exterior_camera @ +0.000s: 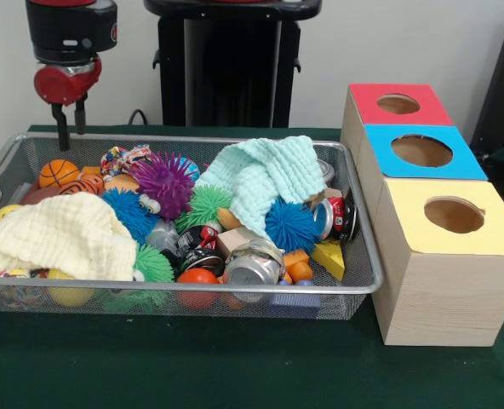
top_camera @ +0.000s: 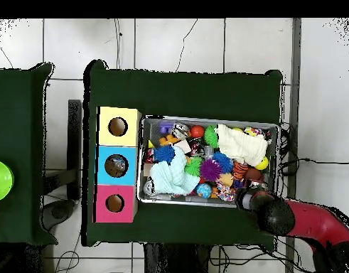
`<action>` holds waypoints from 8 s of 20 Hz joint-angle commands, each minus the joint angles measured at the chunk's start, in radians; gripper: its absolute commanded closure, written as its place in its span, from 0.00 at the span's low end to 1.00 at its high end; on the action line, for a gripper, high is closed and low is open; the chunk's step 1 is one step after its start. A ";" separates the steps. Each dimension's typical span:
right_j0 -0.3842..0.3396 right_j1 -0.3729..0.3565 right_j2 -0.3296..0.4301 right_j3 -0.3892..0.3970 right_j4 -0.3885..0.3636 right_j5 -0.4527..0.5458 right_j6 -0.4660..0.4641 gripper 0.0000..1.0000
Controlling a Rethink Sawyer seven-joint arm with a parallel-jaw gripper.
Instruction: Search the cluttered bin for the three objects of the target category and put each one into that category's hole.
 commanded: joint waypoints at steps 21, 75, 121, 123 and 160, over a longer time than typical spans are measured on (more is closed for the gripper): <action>-0.005 0.034 0.017 -0.035 -0.026 -0.024 -0.156 0.00; 0.333 0.106 -0.266 -0.026 0.245 -0.184 -0.006 0.00; 0.280 0.216 -0.185 -0.313 0.225 0.075 -0.174 0.00; 0.272 0.228 -0.183 -0.325 0.218 0.069 -0.178 0.00; 0.410 0.160 -0.230 -0.250 0.342 0.096 0.007 0.00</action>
